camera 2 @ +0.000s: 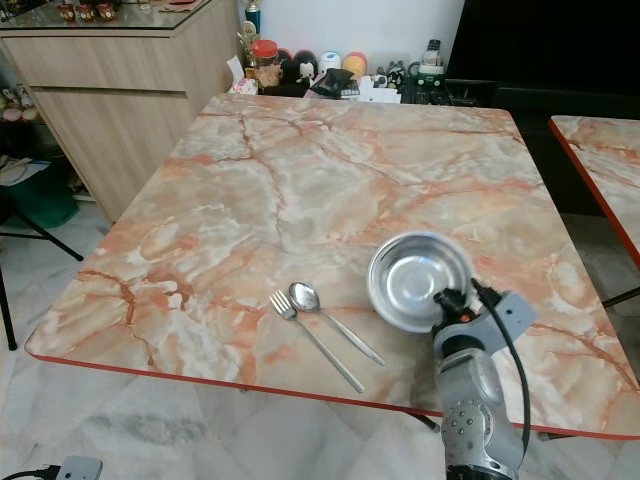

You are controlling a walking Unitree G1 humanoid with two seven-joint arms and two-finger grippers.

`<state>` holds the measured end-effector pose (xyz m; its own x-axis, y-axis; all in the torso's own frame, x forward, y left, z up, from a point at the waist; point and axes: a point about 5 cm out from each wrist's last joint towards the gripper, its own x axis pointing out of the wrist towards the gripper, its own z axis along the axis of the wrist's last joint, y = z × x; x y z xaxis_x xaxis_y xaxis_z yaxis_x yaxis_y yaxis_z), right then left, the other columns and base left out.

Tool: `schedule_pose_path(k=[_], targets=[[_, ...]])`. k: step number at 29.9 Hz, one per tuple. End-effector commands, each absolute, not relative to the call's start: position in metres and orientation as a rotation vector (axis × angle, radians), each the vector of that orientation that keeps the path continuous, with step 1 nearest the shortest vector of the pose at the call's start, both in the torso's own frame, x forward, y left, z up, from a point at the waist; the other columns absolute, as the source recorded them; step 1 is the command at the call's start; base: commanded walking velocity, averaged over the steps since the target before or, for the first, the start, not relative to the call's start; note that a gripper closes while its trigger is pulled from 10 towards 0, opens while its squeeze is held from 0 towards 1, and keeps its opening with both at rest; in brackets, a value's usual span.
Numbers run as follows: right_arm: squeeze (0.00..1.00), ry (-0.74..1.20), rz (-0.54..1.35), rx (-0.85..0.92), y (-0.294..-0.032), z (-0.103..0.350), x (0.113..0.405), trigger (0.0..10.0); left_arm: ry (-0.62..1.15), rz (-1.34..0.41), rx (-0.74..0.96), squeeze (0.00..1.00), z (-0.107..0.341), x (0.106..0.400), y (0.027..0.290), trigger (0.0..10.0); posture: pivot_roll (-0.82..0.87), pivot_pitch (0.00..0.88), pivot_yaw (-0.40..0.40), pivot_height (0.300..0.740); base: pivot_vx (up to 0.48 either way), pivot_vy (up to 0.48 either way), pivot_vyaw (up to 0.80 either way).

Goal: Setting the table

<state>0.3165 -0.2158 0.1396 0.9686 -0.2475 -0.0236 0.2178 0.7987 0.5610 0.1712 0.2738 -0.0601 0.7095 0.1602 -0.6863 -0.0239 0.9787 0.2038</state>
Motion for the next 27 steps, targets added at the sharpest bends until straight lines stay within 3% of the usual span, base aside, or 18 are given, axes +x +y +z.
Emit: schedule_pose_path(k=[1,8,12,23,27], targets=[[0.00,-0.144,-0.248,0.526,-0.220,0.155,0.315,10.0,0.803,0.094,0.210,0.00,-0.063,0.164,0.275,10.0,0.00,0.117,0.025,0.740,0.000,0.000,0.00],[0.00,-0.282,-0.204,0.364,-0.216,0.173,0.310,10.0,0.808,0.091,0.200,0.00,-0.064,0.163,0.275,10.0,0.00,0.108,0.022,0.740,0.000,0.000,0.00],[0.00,-0.298,-0.215,0.343,-0.220,0.173,0.306,10.0,0.813,0.097,0.195,0.00,-0.064,0.162,0.276,10.0,0.00,0.107,0.021,0.740,0.000,0.000,0.00],[0.00,-0.278,-0.067,-0.013,-0.227,0.182,0.301,10.0,0.827,0.142,0.227,0.00,-0.059,0.157,0.295,10.0,-0.01,0.119,0.013,0.740,0.000,0.000,0.00],[0.00,-0.276,-0.051,-0.044,-0.233,0.184,0.302,10.0,0.827,0.145,0.234,0.00,-0.058,0.156,0.298,10.0,-0.01,0.122,0.011,0.740,0.000,0.000,0.00]])
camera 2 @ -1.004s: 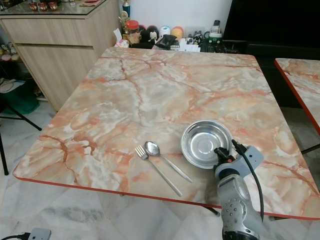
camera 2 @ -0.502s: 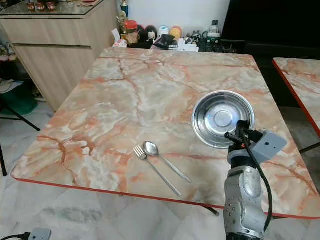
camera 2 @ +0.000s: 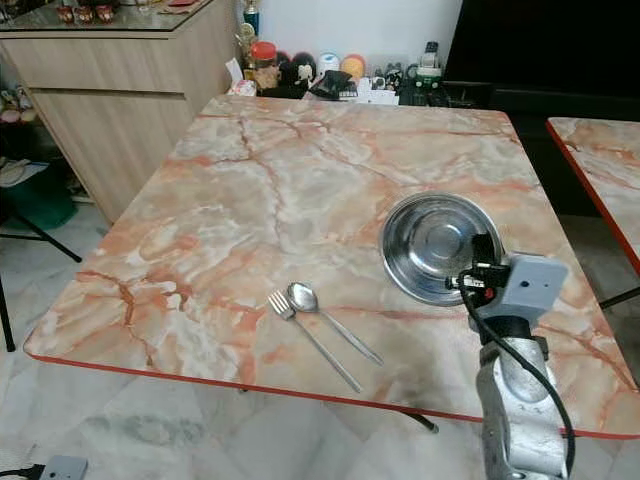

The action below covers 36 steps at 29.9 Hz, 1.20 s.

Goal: Setting the table

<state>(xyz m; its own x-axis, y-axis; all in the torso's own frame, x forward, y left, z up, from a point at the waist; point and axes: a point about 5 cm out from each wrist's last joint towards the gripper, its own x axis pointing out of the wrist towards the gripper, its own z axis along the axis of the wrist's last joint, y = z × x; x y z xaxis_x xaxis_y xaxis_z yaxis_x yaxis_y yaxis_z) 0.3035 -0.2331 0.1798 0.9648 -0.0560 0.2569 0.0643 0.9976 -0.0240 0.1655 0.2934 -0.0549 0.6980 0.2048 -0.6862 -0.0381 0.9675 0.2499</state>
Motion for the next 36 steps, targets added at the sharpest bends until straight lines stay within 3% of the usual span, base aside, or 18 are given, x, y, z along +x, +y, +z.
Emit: schedule_pose_path(k=[1,11,21,26,36], targets=[[0.00,-0.275,-0.046,-0.050,-0.233,0.184,0.302,10.0,0.828,0.146,0.239,0.00,-0.058,0.155,0.298,10.0,-0.01,0.122,0.010,0.740,0.000,0.000,0.00],[0.00,-0.287,0.010,-0.047,-0.221,0.188,0.308,10.0,0.814,0.148,0.226,0.00,-0.058,0.160,0.293,10.0,-0.04,0.113,-0.013,0.740,0.000,-0.031,0.00],[0.00,-0.277,-0.047,0.012,-0.231,0.187,0.306,10.0,0.817,0.115,0.215,0.00,-0.063,0.162,0.281,10.0,-0.06,0.096,-0.020,0.740,0.000,-0.415,0.00],[0.00,-0.295,-0.049,0.028,-0.225,0.188,0.307,10.0,0.820,0.123,0.210,0.00,-0.063,0.162,0.281,10.0,-0.06,0.096,-0.016,0.740,0.000,-0.460,-0.74],[0.00,-0.323,-0.058,0.050,-0.220,0.190,0.306,10.0,0.819,0.114,0.219,0.00,-0.062,0.164,0.282,10.0,-0.06,0.091,-0.001,0.740,0.000,-0.466,0.00]])
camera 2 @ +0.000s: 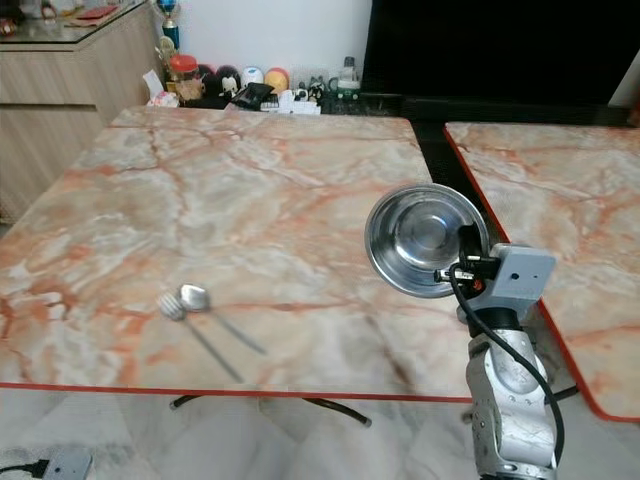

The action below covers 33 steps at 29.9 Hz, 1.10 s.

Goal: Setting the table

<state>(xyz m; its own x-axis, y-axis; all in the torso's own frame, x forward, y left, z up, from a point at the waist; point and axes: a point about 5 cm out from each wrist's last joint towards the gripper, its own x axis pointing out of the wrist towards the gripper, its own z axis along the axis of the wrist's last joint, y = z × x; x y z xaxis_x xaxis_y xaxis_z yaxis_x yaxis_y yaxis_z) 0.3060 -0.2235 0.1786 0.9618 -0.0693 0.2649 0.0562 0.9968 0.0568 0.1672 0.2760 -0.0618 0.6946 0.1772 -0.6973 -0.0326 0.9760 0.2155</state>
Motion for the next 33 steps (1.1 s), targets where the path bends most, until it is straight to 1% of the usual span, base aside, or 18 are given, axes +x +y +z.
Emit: schedule_pose_path(k=[1,21,33], targets=[[0.00,-0.323,-0.059,0.050,-0.220,0.190,0.306,10.0,0.819,0.113,0.219,0.00,-0.062,0.164,0.282,10.0,-0.06,0.091,-0.001,0.740,0.000,-0.469,0.00],[0.00,-0.349,-0.075,0.054,-0.217,0.193,0.307,10.0,0.819,0.090,0.225,0.00,-0.061,0.166,0.280,10.0,-0.06,0.074,0.012,0.740,0.000,-0.469,0.00],[0.00,-0.395,-0.129,0.058,-0.224,0.205,0.308,10.0,0.820,0.087,0.222,0.00,-0.062,0.166,0.278,10.0,-0.05,0.095,0.013,0.740,0.000,-0.469,0.00]])
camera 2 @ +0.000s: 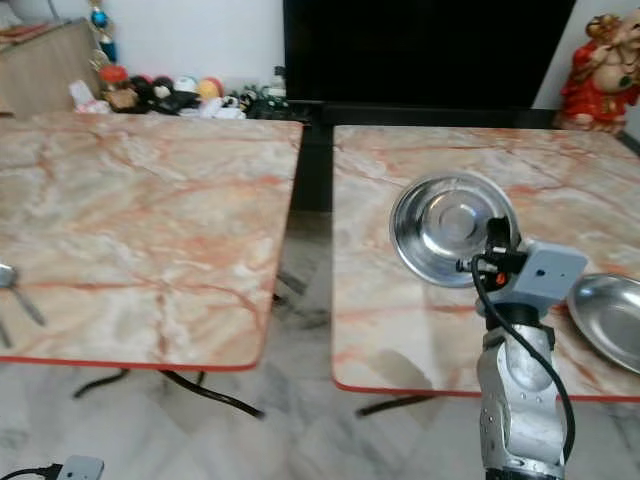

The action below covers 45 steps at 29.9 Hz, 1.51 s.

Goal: Setting the table

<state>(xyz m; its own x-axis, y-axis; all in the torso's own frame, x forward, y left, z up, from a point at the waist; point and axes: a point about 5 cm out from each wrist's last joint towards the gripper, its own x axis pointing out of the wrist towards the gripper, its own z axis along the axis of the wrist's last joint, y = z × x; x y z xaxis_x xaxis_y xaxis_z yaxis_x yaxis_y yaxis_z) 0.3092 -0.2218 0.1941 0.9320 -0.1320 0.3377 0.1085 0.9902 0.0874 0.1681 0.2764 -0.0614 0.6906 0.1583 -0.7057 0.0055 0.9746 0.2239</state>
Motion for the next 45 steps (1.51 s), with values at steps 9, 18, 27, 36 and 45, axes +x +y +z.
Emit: schedule_pose_path(k=[9,18,27,36,45], targets=[[0.00,-0.411,-0.210,0.069,-0.235,0.207,0.304,10.0,0.820,0.084,0.216,0.00,-0.064,0.166,0.274,10.0,-0.06,0.111,0.015,0.740,0.000,-0.469,0.00],[0.00,-0.409,-0.249,0.092,-0.235,0.206,0.303,10.0,0.818,0.098,0.210,0.00,-0.063,0.166,0.275,10.0,-0.06,0.118,0.013,0.740,0.000,-0.417,0.00],[0.00,-0.370,-0.354,0.207,-0.237,0.196,0.299,10.0,0.822,0.105,0.209,0.00,-0.064,0.164,0.276,10.0,-0.05,0.123,0.008,0.740,0.000,0.000,0.00],[0.00,-0.206,-0.393,0.329,-0.228,0.181,0.296,10.0,0.826,0.100,0.211,0.00,-0.064,0.163,0.276,10.0,-0.06,0.128,0.014,0.740,0.000,0.000,0.00],[0.00,0.050,-0.318,0.280,-0.234,0.178,0.314,10.0,0.822,0.094,0.209,0.00,-0.063,0.166,0.276,10.0,-0.06,0.130,0.020,0.740,0.000,0.000,0.00]])
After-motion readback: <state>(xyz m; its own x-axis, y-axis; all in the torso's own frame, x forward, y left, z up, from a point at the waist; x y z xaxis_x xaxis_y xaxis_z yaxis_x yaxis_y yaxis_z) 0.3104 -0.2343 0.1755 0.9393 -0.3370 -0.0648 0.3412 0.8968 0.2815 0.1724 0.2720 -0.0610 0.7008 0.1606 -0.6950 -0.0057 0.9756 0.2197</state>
